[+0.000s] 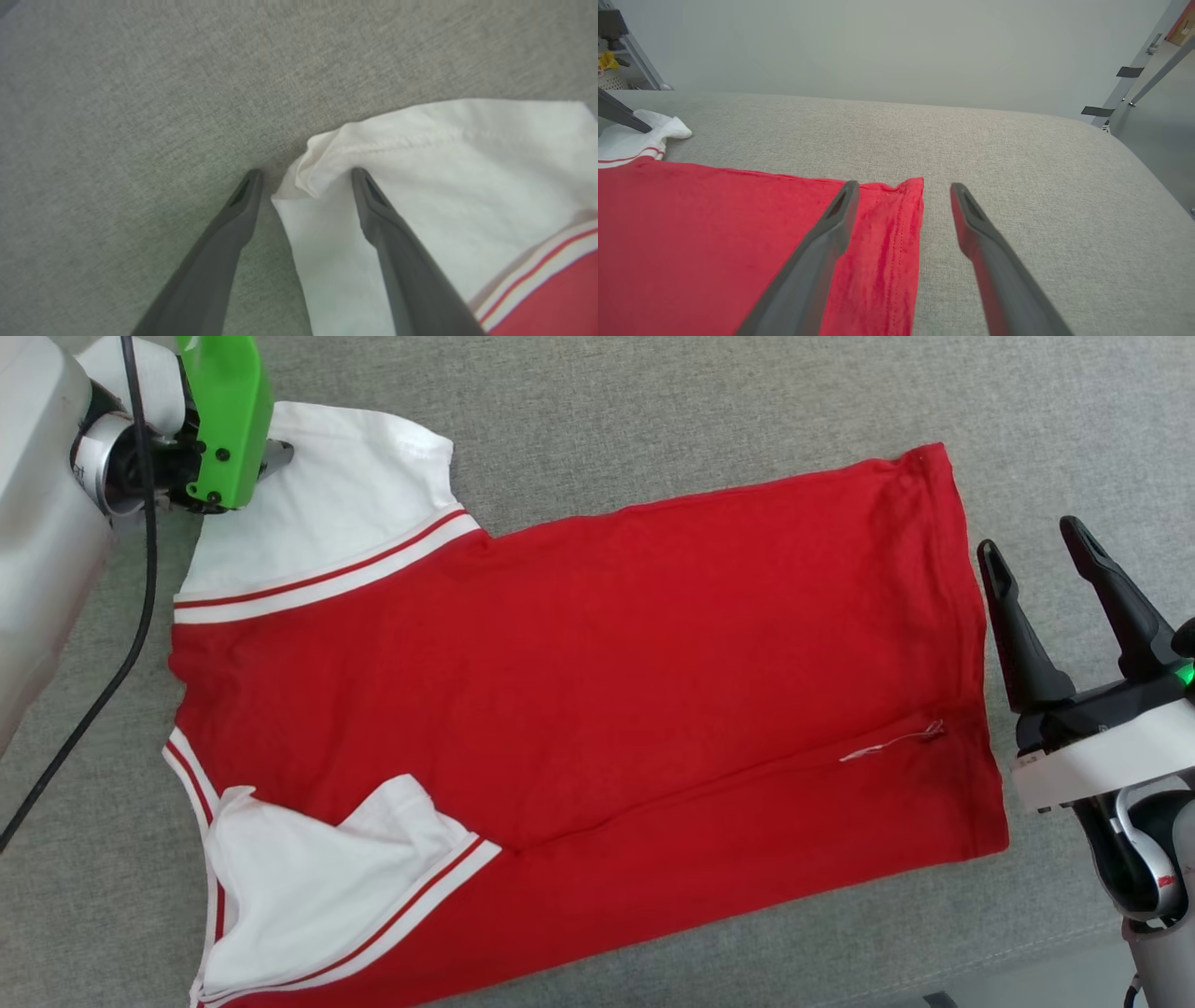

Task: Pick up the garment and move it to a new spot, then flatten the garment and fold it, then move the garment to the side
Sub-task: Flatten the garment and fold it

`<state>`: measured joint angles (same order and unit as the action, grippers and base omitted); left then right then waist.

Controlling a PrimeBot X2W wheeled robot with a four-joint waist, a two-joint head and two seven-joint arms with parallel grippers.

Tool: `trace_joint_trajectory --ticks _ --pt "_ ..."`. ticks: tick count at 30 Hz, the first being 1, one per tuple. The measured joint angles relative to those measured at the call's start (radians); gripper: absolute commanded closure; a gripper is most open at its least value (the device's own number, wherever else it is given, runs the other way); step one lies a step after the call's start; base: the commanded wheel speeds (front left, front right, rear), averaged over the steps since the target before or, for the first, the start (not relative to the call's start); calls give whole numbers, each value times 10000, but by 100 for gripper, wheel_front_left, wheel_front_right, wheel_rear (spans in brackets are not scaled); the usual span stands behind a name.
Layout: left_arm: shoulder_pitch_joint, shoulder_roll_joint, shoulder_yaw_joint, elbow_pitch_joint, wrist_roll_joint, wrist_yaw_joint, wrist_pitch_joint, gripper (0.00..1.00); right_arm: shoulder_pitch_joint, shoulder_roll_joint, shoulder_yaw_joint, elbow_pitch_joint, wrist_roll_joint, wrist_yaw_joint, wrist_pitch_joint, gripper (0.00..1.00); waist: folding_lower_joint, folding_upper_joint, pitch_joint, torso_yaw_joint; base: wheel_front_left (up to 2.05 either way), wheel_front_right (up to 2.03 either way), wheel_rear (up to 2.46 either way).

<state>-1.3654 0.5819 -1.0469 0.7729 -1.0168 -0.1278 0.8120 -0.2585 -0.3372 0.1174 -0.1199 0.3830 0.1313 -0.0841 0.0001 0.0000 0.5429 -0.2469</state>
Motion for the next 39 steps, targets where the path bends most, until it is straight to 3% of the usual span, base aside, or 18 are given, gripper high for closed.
trace_joint_trajectory --ticks 1,2,3,9,14,16,17,24,33,39 --pt "-41 35 -33 -23 -10 0 10 0 0 -2 -8 31 12 0 -8 0 0 0 44 -44 0 0 0" --pt "-93 109 -113 -119 -102 0 104 76 -1 -4 -19 92 48 0 -13 0 0 0 84 -100 0 0 0" --pt "-93 130 -144 -161 -136 0 100 100 -3 -6 -29 125 61 0 -17 0 0 0 77 -103 0 0 0" --pt "90 82 -422 -508 -228 0 -706 100 -220 -196 -201 228 94 0 -73 0 0 0 -166 4 0 0 0" --pt "373 113 -639 -961 -226 0 -1739 100 -790 -953 -337 274 322 0 462 0 0 0 -556 205 0 0 0" --pt "401 136 -782 -1250 -201 0 -2082 100 -1074 -1421 -280 336 508 0 936 0 0 0 -720 313 0 0 0" --pt "493 173 -940 -1708 -199 0 -2514 100 -1551 -2090 -50 464 1030 0 1900 0 -1 0 -953 526 0 0 0" --pt "772 311 -1177 -2740 -54 0 -3496 100 -3049 -3381 1095 1505 2723 2 4638 0 0 0 -1399 1146 0 0 0" --pt "922 495 -1208 -4040 247 104 -4038 100 -4752 -4119 3089 3415 4251 2 7731 0 -1 0 -1373 1946 0 0 0" --pt "893 487 -1147 -4406 397 199 -4205 100 -5576 -3992 3864 4462 4286 2 8278 0 -1 0 -1003 2191 0 0 0"
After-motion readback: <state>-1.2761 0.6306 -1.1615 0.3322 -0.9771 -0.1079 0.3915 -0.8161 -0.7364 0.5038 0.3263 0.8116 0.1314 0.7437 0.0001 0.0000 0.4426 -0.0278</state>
